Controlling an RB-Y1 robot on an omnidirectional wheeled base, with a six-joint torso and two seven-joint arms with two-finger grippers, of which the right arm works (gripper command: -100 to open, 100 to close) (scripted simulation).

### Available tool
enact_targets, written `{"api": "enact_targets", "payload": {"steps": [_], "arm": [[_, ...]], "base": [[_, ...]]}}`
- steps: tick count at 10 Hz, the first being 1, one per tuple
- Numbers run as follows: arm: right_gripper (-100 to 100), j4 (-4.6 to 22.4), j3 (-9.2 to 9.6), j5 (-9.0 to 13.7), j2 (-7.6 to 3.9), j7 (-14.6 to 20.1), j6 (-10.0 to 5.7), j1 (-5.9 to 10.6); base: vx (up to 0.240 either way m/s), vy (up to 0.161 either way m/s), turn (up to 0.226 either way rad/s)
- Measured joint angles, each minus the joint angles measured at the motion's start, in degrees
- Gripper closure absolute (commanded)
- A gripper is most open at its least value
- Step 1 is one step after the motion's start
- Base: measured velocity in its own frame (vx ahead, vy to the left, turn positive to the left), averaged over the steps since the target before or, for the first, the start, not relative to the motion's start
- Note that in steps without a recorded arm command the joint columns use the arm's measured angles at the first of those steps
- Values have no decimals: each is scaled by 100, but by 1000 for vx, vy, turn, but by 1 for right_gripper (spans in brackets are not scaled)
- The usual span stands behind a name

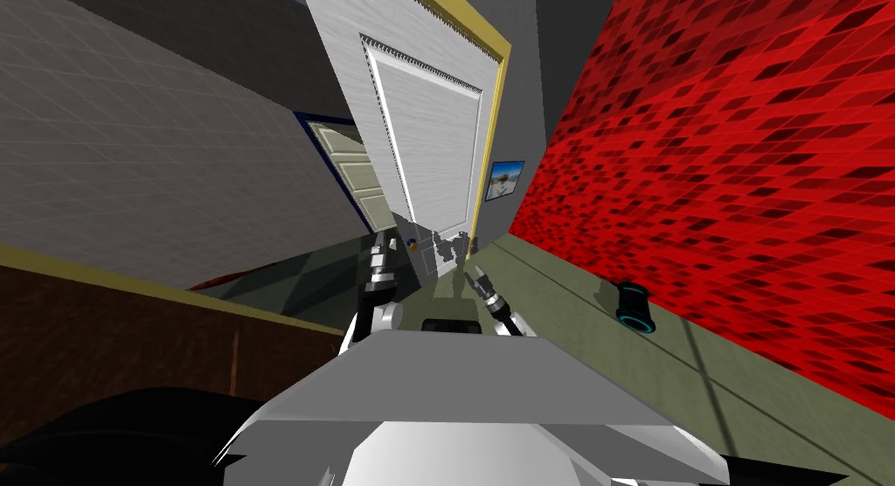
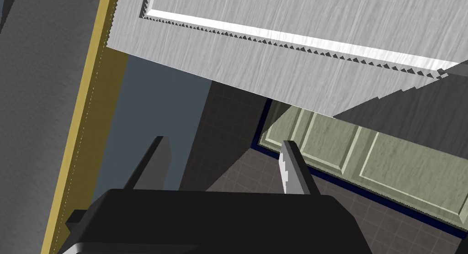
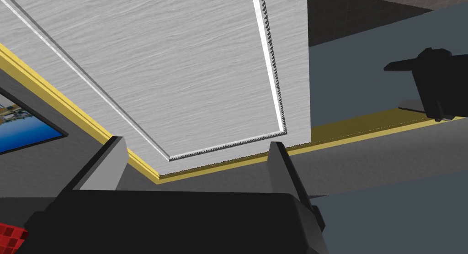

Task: Pull the door open

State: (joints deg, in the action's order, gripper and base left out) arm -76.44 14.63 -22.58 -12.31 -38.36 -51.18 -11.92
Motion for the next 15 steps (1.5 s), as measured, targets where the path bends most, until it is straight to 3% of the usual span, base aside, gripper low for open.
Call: {"api": "enact_targets", "payload": {"steps": [3, 6, 15], "arm": [[-100, 415, 115, -152, -67, -261, -143, 163], [-100, 771, 220, -289, -152, -495, -288, 292], [-100, 798, 243, -316, -158, -538, -293, 299]], "base": [[118, 125, -106], [42, 27, 69], [-11, -8, -10]]}}
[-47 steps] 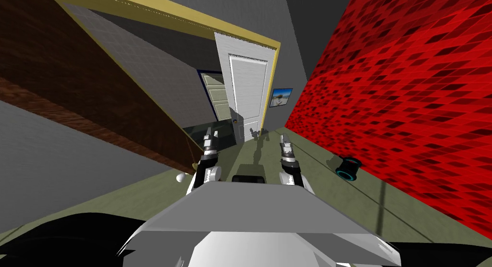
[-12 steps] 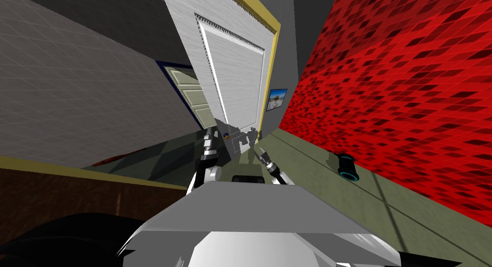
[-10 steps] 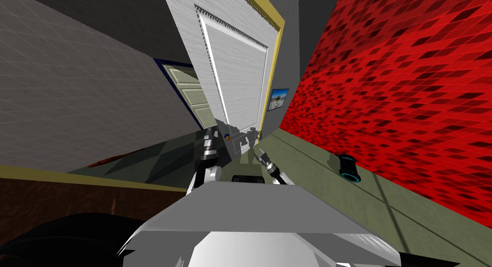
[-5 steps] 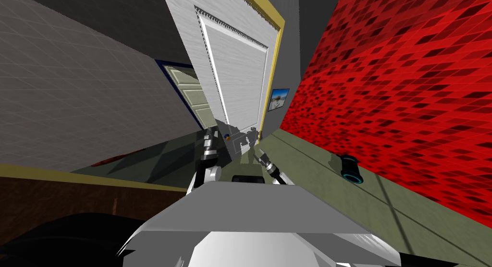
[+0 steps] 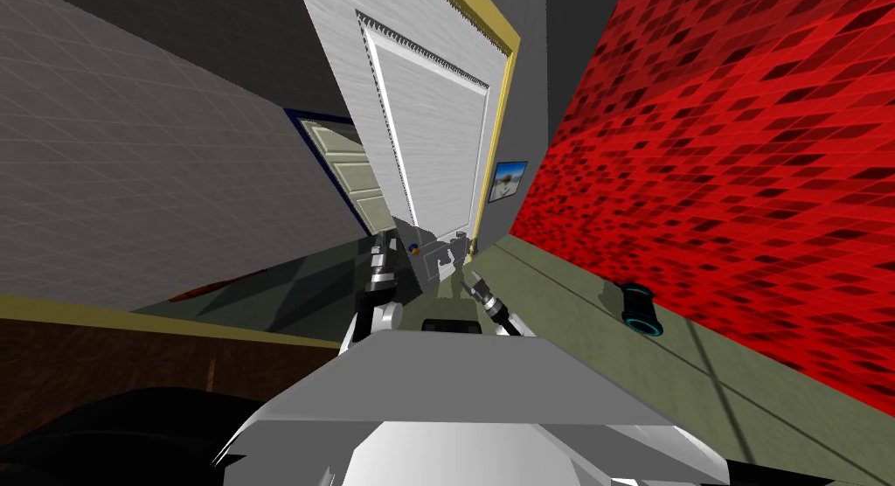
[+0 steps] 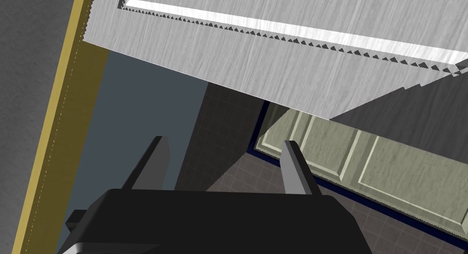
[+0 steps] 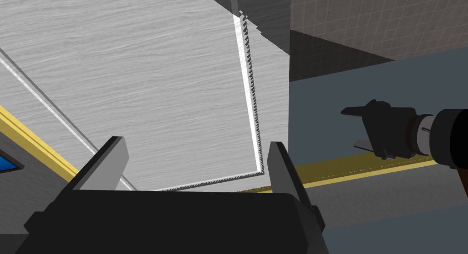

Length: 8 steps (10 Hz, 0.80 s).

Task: Pull the door open

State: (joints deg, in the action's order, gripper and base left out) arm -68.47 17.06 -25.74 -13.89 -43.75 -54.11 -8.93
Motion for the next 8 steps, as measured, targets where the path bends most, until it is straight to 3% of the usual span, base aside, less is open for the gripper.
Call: {"api": "enact_targets", "payload": {"steps": [5, 8], "arm": [[-100, 290, 20, -122, -80, -188, -114, 92], [-100, 577, 24, -208, -138, -357, -250, 169]], "base": [[-120, -126, -121], [-17, -49, -117]]}}
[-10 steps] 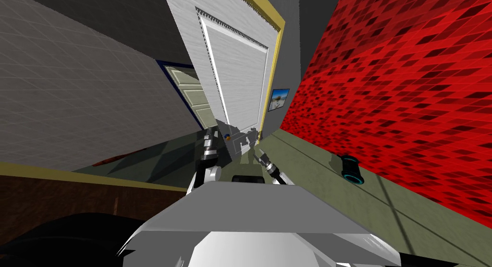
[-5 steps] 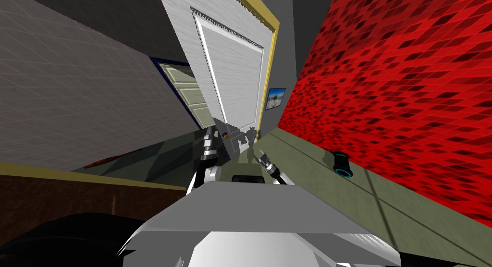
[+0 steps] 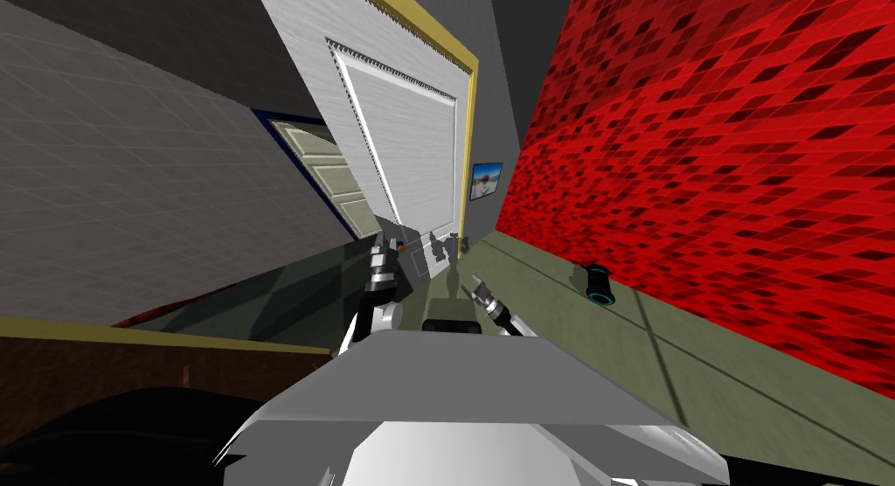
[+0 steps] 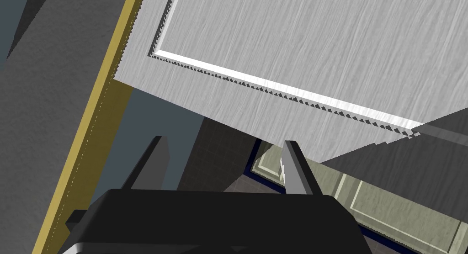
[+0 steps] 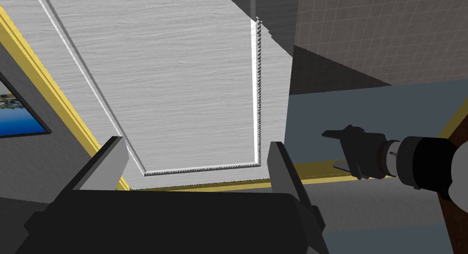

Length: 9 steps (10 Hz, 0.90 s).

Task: Pull the door open

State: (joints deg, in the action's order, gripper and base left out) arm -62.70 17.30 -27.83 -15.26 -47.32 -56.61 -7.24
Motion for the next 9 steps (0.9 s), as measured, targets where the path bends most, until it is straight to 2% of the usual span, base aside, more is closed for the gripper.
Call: {"api": "enact_targets", "payload": {"steps": [2, 4, 6, 9], "arm": [[-100, 241, 3, -68, -40, -123, -91, 94], [-100, 415, 14, -148, -102, -248, -168, 135], [-100, 614, 16, -198, -126, -348, -249, 211], [-100, 688, 16, -219, -143, -391, -287, 237]], "base": [[13, 62, -136], [50, 159, -76], [8, 67, 162], [7, -12, -24]]}}
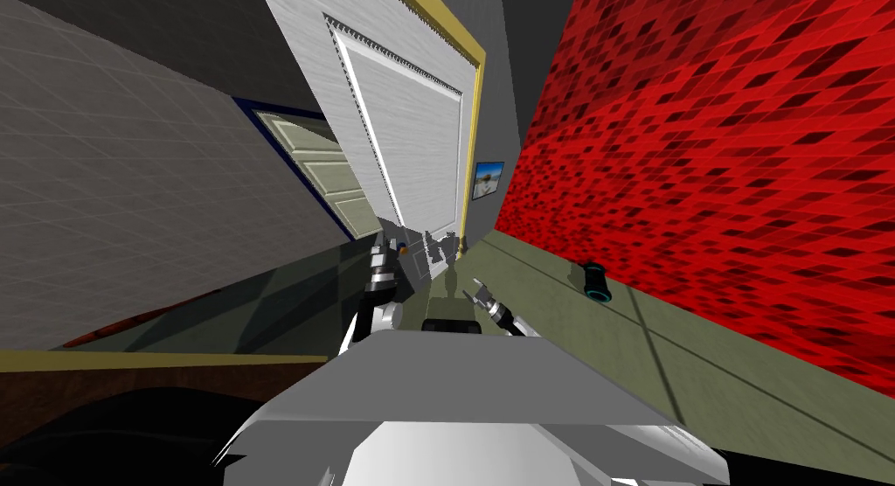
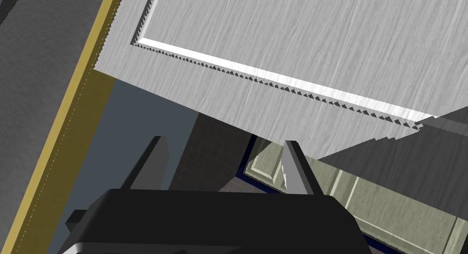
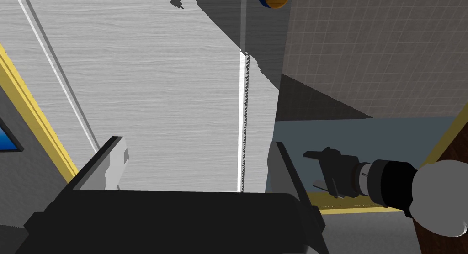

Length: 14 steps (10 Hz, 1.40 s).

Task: Pull the door open

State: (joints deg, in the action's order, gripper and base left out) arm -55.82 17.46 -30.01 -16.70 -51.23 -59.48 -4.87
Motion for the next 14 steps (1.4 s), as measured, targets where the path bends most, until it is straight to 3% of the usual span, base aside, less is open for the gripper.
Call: {"api": "enact_targets", "payload": {"steps": [7, 9, 14], "arm": [[-100, -3, 0, -1, -4, 1, 2, -4], [-100, 222, 17, -45, -48, -16, -106, 125], [-100, 627, 40, -101, -123, -69, -367, 365]], "base": [[-1, -7, 8], [13, -62, -17], [-4, 52, 25]]}}
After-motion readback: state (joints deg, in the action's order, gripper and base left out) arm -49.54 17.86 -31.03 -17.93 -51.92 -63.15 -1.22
